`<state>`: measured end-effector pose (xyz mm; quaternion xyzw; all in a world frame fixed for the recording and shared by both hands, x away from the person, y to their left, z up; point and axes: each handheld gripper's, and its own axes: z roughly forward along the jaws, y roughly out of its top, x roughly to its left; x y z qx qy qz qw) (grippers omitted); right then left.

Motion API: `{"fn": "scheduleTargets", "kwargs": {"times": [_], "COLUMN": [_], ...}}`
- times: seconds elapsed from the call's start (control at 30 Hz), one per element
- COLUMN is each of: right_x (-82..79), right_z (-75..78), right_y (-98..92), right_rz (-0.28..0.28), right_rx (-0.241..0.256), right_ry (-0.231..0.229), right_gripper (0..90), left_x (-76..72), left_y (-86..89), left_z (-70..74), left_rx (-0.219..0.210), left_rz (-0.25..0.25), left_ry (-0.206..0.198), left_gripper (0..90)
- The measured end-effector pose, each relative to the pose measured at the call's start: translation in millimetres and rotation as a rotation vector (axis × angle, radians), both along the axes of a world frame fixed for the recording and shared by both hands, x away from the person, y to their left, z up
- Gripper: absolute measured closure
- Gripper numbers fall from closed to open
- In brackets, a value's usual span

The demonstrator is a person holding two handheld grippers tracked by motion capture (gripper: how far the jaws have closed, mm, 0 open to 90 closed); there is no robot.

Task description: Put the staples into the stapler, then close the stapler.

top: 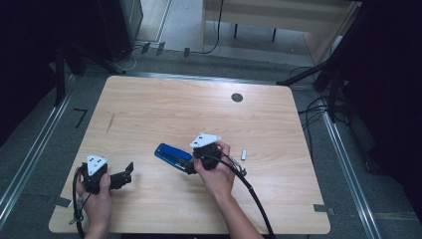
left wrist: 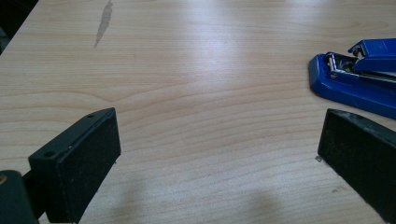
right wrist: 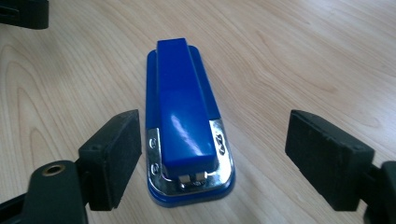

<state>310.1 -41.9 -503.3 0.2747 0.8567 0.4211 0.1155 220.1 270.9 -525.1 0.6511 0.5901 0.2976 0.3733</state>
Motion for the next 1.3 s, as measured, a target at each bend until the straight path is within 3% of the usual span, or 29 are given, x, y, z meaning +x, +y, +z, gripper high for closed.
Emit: {"fn": "scheduleTargets", "kwargs": {"times": [0.5, 0.8, 1.1, 1.3], "right_x": [5.1, 10.5, 11.7, 15.1], "right_z": [-4.2, -10.5, -16.0, -17.7], "right_y": [25.5, 39.1, 43.8, 50.1], "right_rz": [0.026, 0.033, 0.051, 0.074], "right_rx": [-0.021, -0.052, -0.063, -0.088], "right_ry": [0.005, 0.035, 0.008, 0.018], "right_gripper": [35.0, 43.8, 52.9, 55.1], "left_x": [0.2, 0.5, 1.0, 2.6], "left_y": [0.9, 1.0, 0.8, -1.6], "left_z": [0.2, 0.0, -0.2, -0.5], "left_rx": [-0.003, -0.006, -0.007, 0.018], "left_rz": [-0.002, -0.001, 0.0, -0.006], "left_ry": [0.006, 0.007, 0.009, 0.025], "left_gripper": [0.0, 0.0, 0.0, 0.0]}}
